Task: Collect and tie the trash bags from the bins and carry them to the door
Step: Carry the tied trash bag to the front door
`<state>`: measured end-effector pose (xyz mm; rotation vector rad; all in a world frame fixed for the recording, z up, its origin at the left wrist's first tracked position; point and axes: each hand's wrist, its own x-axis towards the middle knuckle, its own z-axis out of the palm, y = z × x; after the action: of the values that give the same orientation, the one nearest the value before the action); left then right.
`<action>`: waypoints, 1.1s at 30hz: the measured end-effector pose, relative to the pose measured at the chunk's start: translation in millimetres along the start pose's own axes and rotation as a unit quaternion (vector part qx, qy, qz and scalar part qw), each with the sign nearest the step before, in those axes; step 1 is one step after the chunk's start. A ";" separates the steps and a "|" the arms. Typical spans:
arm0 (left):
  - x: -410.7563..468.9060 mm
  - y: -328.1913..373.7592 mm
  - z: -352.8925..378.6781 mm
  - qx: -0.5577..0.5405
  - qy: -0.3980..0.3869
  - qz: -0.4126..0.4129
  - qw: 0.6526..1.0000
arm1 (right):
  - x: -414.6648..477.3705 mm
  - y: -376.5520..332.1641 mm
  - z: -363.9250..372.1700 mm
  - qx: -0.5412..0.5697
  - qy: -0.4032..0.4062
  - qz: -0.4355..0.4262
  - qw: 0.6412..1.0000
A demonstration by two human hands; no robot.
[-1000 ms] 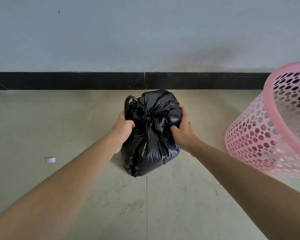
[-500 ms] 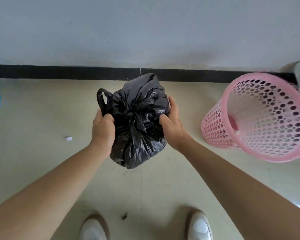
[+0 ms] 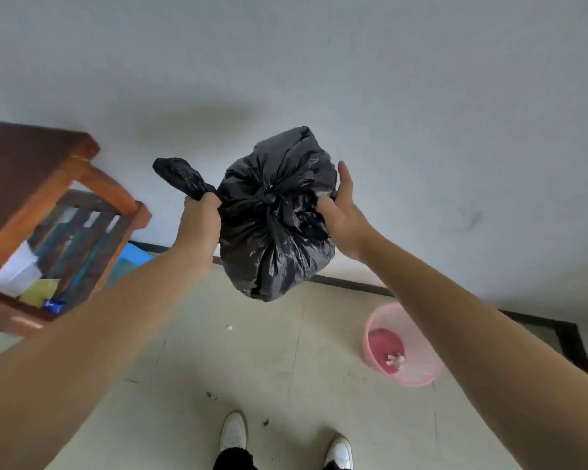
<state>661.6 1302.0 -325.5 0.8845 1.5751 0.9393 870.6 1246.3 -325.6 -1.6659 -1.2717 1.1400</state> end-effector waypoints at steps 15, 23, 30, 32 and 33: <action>-215.0 90.8 -313.8 -0.170 0.232 0.123 0.950 | -163.9 -258.6 190.5 0.015 -0.135 -0.220 0.966; -357.3 15.4 -627.6 -0.225 0.366 0.194 0.882 | -330.1 -363.4 476.7 0.070 -0.302 -0.270 0.912; -472.8 -64.5 -826.8 -0.265 0.497 0.196 0.802 | -476.2 -416.7 696.5 0.108 -0.436 -0.305 0.840; -491.8 -89.6 -875.5 -0.284 0.524 0.190 0.780 | -507.5 -421.0 753.9 0.115 -0.468 -0.316 0.817; -498.6 -102.5 -899.5 -0.295 0.539 0.183 0.767 | -522.1 -422.9 780.3 0.115 -0.488 -0.324 0.802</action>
<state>-141.8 695.0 -92.1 0.1126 1.8024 2.3594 -57.7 869.9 -86.9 -0.2721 -1.9828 1.6435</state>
